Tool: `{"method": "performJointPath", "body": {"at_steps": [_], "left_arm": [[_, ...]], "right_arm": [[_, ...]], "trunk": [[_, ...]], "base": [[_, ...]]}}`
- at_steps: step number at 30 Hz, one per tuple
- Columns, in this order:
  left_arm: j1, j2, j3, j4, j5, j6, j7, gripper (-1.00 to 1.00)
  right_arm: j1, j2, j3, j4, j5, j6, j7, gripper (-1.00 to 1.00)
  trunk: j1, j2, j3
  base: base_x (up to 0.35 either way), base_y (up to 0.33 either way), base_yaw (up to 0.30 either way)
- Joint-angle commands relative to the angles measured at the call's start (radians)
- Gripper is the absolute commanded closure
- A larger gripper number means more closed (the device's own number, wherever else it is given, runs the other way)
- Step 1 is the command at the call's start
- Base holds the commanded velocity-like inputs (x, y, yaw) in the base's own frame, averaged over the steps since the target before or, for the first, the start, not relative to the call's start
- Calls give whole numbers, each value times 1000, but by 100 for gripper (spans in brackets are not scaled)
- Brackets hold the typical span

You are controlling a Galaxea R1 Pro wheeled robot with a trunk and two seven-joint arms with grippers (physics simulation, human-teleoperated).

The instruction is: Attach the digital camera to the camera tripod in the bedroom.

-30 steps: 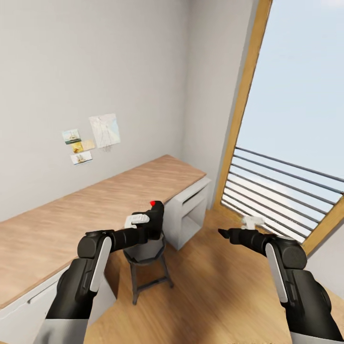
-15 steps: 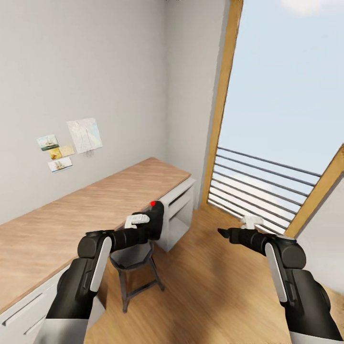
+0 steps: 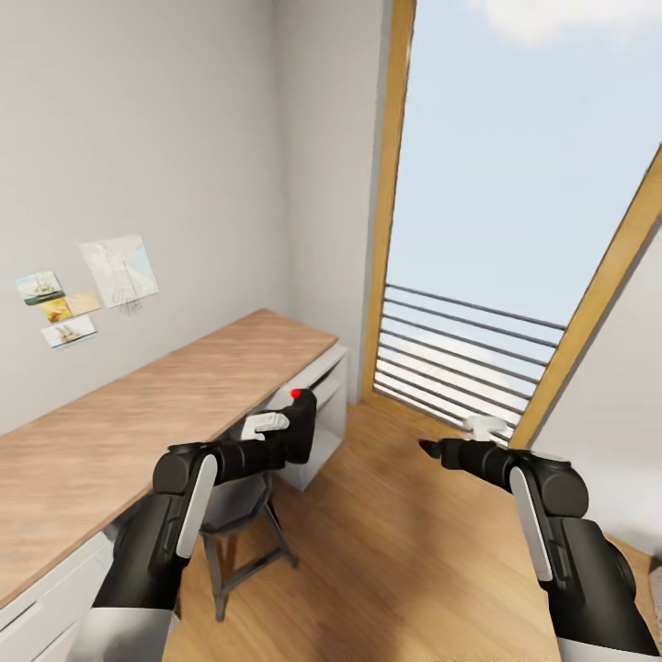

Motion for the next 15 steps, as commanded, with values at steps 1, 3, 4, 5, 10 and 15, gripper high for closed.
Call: {"method": "performJointPath", "body": {"at_steps": [1, 3, 4, 5, 10, 15], "left_arm": [[-1, 0, 1, 0, 12, 8, 5, 100], [-1, -1, 2, 0, 12, 7, 5, 100], [-2, -1, 2, 0, 12, 7, 5, 100], [-2, -1, 2, 0, 13, 7, 5, 100], [-2, -2, 2, 1, 13, 8, 5, 100], [-2, -2, 2, 1, 13, 8, 5, 100]], "right_arm": [[-1, 0, -1, -1, -1, 5, 2, -100], [-1, -1, -1, -1, -1, 5, 2, -100], [-1, -2, -1, -1, -1, 5, 2, -100], [-1, -2, -1, -1, -1, 5, 2, -100], [-1, -3, -1, 0, -1, 5, 2, -100], [-1, -3, -1, 0, -1, 5, 2, -100]], "trunk": [[1, -2, -1], [1, -2, 1], [1, -2, 2], [1, -2, 3], [1, -2, 7], [1, -2, 12]], "base": [[0, 0, -224], [0, 0, -224], [0, 0, -224], [0, 0, -224], [0, 0, -225], [0, 0, -225]]}}
